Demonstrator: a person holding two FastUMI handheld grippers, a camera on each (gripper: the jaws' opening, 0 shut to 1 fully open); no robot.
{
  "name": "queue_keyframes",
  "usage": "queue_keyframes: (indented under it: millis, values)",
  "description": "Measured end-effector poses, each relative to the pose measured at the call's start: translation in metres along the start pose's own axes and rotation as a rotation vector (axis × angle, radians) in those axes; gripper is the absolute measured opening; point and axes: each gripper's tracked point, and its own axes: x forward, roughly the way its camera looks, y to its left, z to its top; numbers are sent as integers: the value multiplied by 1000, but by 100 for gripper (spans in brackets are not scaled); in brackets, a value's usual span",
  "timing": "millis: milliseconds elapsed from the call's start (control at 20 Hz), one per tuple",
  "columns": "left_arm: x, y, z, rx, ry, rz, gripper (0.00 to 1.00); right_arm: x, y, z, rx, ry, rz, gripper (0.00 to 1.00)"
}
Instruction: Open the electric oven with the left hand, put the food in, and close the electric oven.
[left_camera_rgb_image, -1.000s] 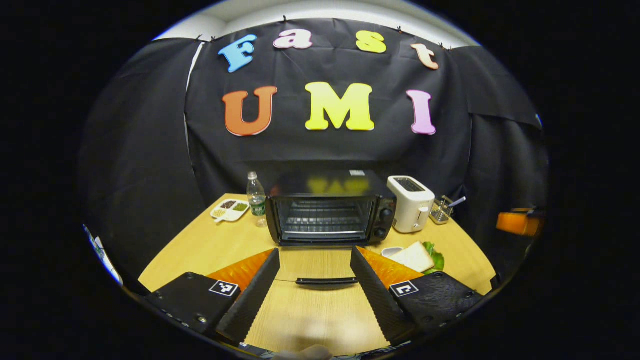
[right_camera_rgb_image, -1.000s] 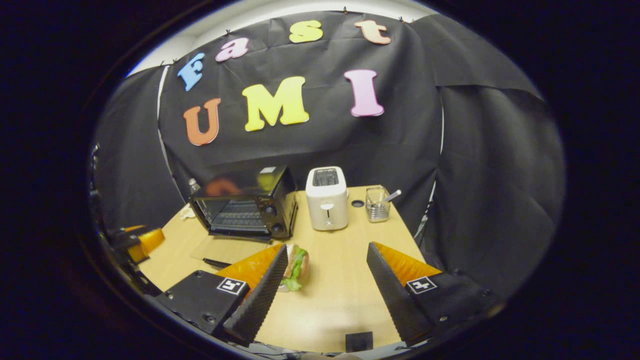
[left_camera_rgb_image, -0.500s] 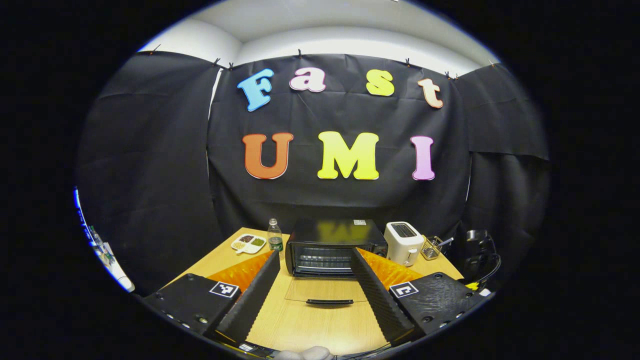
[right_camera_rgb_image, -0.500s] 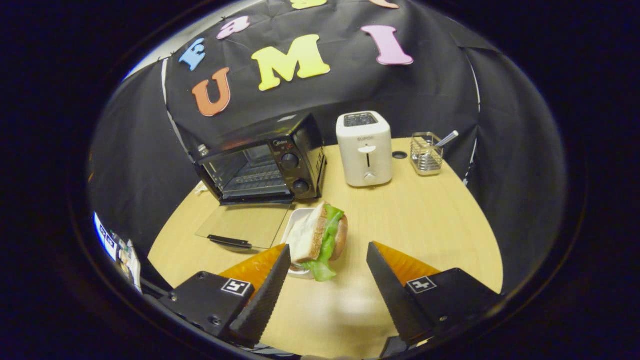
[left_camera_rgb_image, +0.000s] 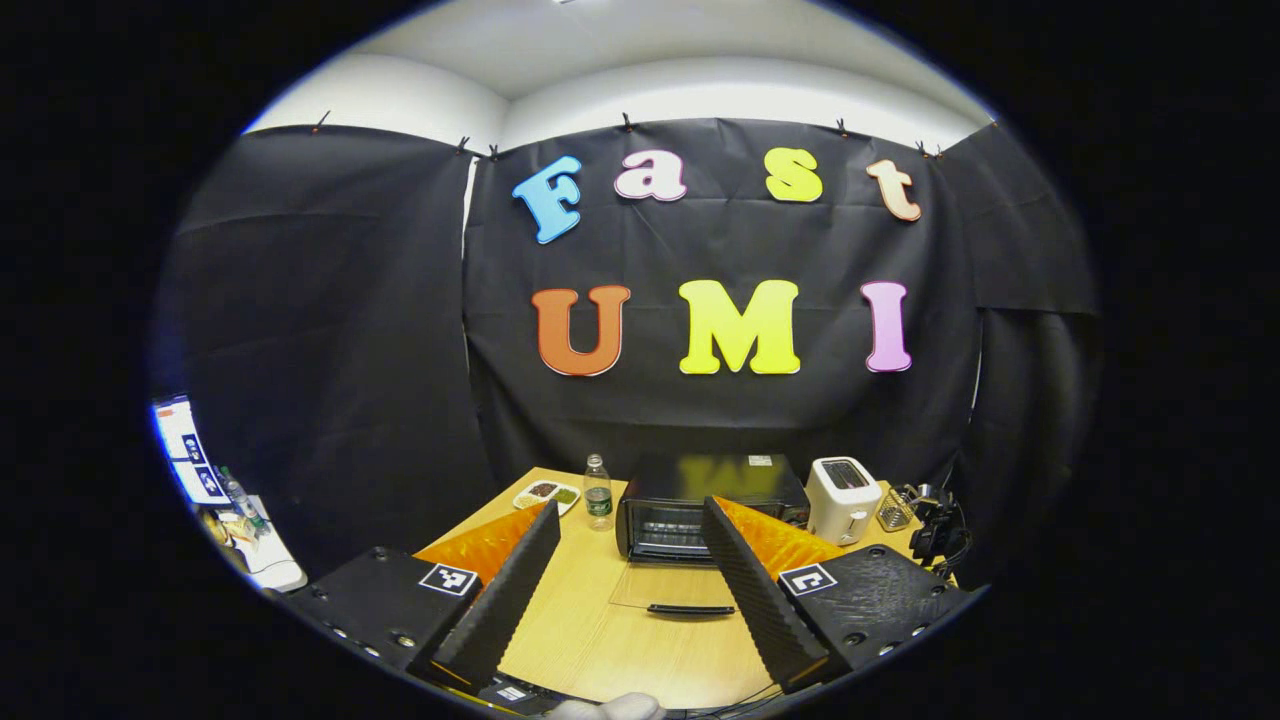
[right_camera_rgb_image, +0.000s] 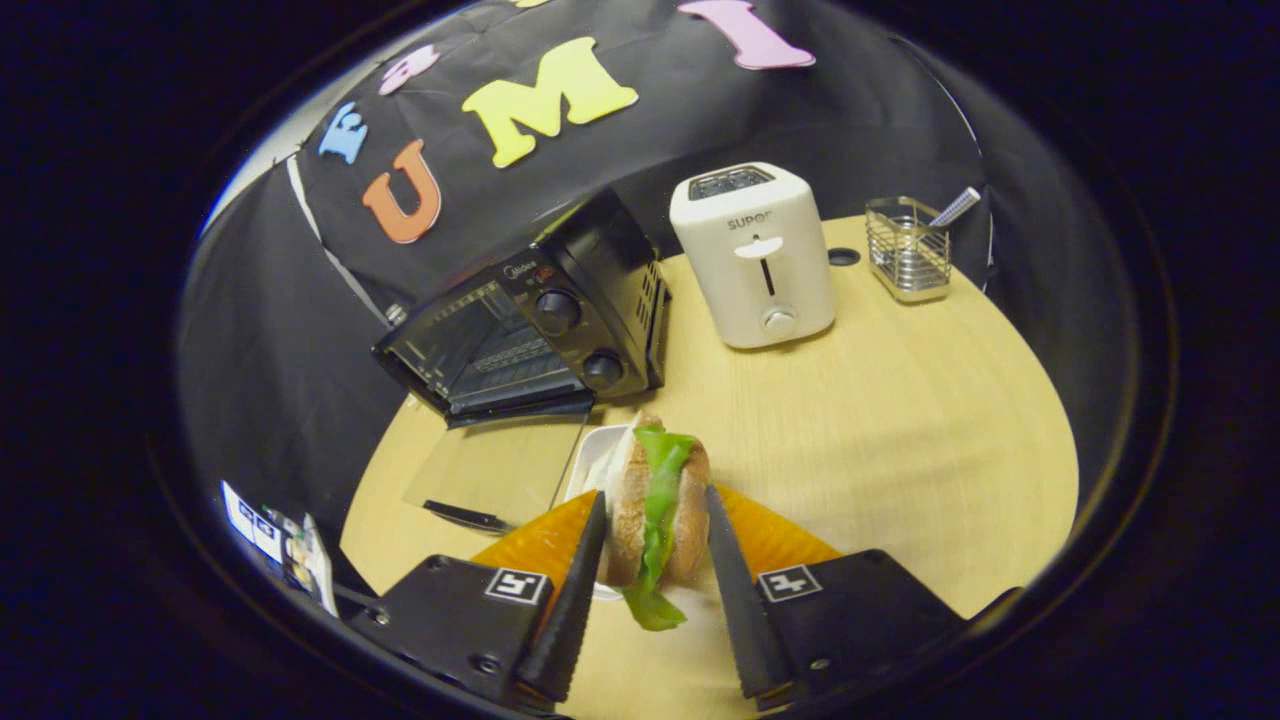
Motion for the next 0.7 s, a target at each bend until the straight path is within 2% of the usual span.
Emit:
queue_keyframes:
  millis: [50, 200, 250, 400, 450, 500, 700]
  values:
    - [-1, -1, 0, 2, -1, 10, 94, -1, 2, 2, 5, -1, 19, 46]
    - [-2, -5, -4, -6, 15, 5, 94, -3, 9, 8, 34, -14, 51, 32]
    - [-2, -6, -4, -7, 11, -4, 94, -3, 11, 9, 29, -21, 56, 37]
    - [-1, -5, -6, -7, 6, -41, 94, -16, 21, 9, 15, -42, 51, 34]
    - [-1, -4, -5, -6, 3, -53, 94, -22, 28, 12, 11, -60, 51, 24]
    - [-2, -2, -5, -6, 2, -64, 94, -30, 35, 17, 4, -77, 50, 33]
    - [-1, 9, -9, -23, 5, -111, 94, -59, 74, 42, -33, -181, 67, 30]
